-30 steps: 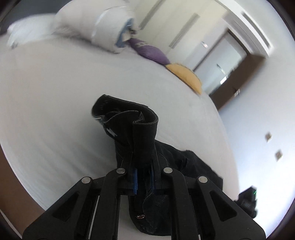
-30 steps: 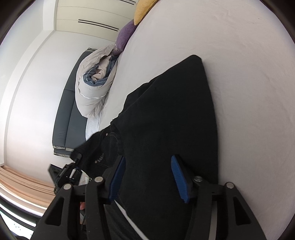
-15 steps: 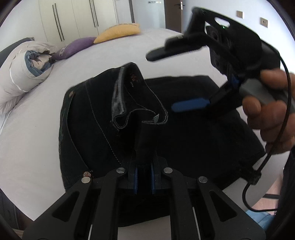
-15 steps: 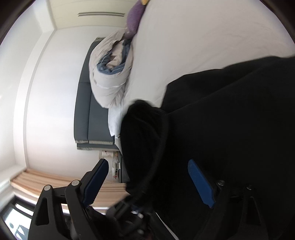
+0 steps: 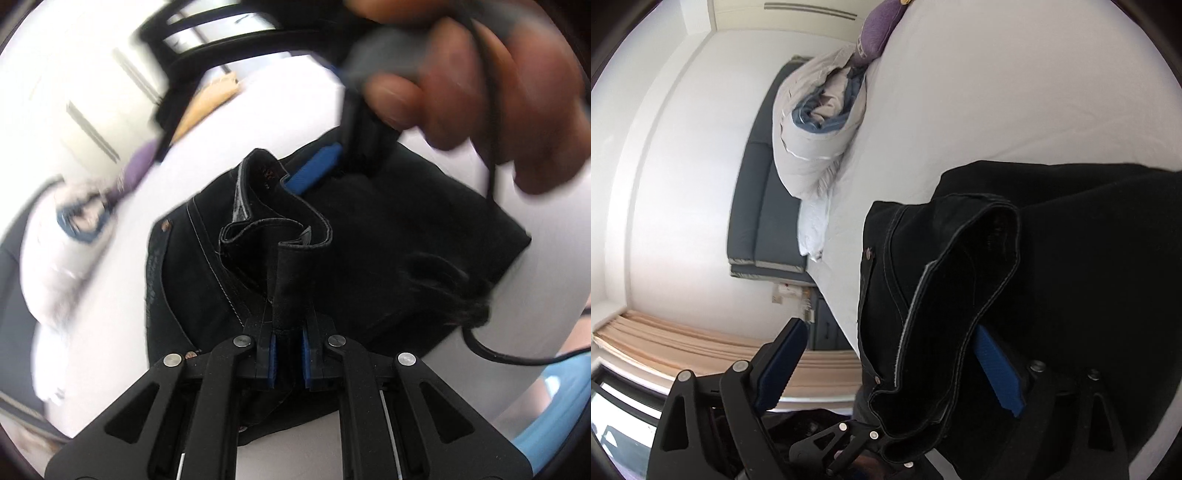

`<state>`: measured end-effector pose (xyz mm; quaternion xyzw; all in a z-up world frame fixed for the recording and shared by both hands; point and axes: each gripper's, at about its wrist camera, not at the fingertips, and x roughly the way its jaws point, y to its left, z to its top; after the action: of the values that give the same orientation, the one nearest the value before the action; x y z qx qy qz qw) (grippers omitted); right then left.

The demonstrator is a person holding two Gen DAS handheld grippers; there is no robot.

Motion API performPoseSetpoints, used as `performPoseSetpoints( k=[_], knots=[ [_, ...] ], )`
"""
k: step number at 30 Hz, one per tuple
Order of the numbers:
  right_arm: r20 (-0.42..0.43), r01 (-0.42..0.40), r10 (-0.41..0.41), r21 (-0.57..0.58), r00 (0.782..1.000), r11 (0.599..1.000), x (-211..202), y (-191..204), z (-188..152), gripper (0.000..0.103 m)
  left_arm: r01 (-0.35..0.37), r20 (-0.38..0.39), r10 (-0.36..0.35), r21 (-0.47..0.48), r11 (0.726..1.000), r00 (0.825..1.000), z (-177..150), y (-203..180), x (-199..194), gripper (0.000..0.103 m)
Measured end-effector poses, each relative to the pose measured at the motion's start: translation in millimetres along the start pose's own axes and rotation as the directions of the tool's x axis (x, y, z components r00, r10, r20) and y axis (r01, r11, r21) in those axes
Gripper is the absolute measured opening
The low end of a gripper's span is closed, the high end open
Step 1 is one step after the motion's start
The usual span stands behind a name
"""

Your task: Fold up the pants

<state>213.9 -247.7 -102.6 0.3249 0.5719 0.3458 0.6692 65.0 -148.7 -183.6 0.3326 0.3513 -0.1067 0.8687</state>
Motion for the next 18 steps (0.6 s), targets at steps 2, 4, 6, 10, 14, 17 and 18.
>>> performPoseSetpoints(
  k=[2,4,6,10,14,17,18],
  knots=[
    [-0.042,0.096,-0.097,-0.031,0.994,0.995,4,4,-1,0.089,-0.042,0.012,0.041,0.074,0.996,0.999,0,-23,-6,0.008],
    [-0.064,0.143,-0.147,-0.064,0.987,0.988,6,4,-3,0.076,-0.084,0.035,0.079,0.139,0.987,0.996,-1,-43,-13,0.008],
    [-0.051,0.175,-0.18,-0.086,0.982,0.981,-2,0,-6,0.043,-0.113,0.052,0.105,0.177,0.978,0.993,-5,-59,-20,0.008],
    [-0.011,0.192,-0.193,-0.073,0.981,0.979,-26,-15,-12,0.016,-0.111,0.067,0.1,0.187,0.976,0.993,-8,-65,-31,0.008],
    [0.031,0.224,-0.222,-0.109,0.975,0.969,-42,-15,-21,0.014,-0.102,0.091,0.083,0.223,0.97,0.992,-5,-76,-35,0.008],
    [0.072,0.214,-0.207,-0.098,0.976,0.972,-57,-17,-26,0.014,-0.098,0.112,0.074,0.234,0.967,0.991,-1,-84,-45,0.008],
    [0.089,0.207,-0.2,-0.09,0.976,0.974,-65,-19,-29,0.014,-0.091,0.117,0.065,0.231,0.969,0.991,3,-84,-50,0.008]
  ],
)
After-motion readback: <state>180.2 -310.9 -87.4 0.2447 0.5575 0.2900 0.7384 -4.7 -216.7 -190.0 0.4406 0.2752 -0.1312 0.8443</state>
